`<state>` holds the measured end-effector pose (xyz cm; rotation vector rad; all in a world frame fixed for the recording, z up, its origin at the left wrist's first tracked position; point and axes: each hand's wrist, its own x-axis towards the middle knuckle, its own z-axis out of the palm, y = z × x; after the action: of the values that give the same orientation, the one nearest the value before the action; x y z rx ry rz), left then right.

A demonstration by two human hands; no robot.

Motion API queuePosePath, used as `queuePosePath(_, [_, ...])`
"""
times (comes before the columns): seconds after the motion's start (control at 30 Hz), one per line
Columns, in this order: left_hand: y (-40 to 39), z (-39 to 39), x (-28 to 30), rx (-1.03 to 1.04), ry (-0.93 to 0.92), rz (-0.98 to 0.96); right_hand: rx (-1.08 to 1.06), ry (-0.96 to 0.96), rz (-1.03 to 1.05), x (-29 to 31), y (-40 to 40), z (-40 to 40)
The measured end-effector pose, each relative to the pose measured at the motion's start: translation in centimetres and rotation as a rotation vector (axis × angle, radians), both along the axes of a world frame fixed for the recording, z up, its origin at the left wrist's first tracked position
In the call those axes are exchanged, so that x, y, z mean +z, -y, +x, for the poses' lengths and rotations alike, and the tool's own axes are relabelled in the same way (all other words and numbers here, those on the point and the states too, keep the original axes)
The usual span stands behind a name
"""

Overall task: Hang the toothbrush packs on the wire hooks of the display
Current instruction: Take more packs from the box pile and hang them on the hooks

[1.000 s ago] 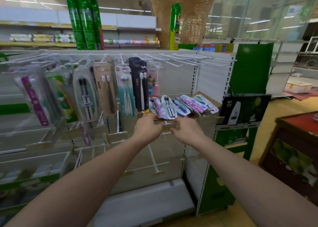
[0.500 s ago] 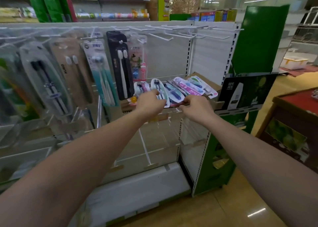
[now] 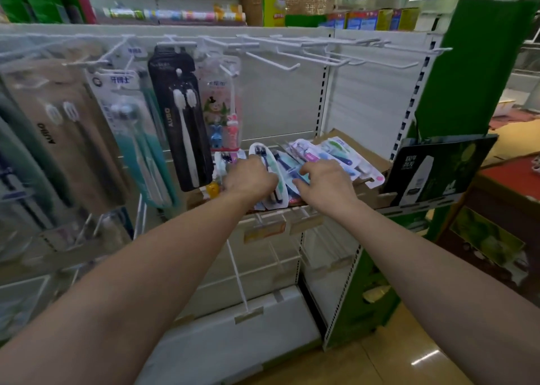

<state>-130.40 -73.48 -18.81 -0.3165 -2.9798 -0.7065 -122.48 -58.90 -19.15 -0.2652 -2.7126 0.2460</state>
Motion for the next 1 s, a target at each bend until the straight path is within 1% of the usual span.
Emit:
queuePosePath(0.1, [-0.3, -1.1, -0.6, 0.011, 0.012, -0.007, -0.095, -0.032, -0.018, 0.4, 0.1, -1.6])
queuePosePath(0.27, [-0.8, -1.9, 0.1, 0.004, 0.048, 0.048, -0.2, 0.11, 0.058, 0.8, -0.4, -3.2])
queuePosePath(0.37, [-1.3, -1.8, 0.3, 0.008, 0.074, 0.065, -0.215, 0.089, 0.042, 0.5, -0.6, -3.6])
queuePosePath(0.47, [-2.1, -1.3, 0.0, 0.012, 0.056, 0.0, -0.18, 0.024, 0.0, 0.6, -1.1, -3.6])
queuePosePath(0.57, [-3.0, -0.8, -0.4, 0.045, 0.021, -0.061, -0.172, -0.041, -0.099, 1.1, -1.8, -3.6])
queuePosePath(0.7, [-3.9, 0.0, 0.4, 0.095, 0.056, 0.002, -0.18, -0.106, -0.276, 1.5, -3.3, -3.5])
queuePosePath(0.87, [-4.5, 0.5, 0.6, 0.163, 0.052, 0.014, -0.24, -0.201, -0.489, 1.7, -4.6, -2.8])
queuePosePath(1.0, [-4.8, 1.1, 0.4, 0.186, 0.007, 0.068, -0.254, -0.207, -0.75, 1.8, -5.2, -2.8])
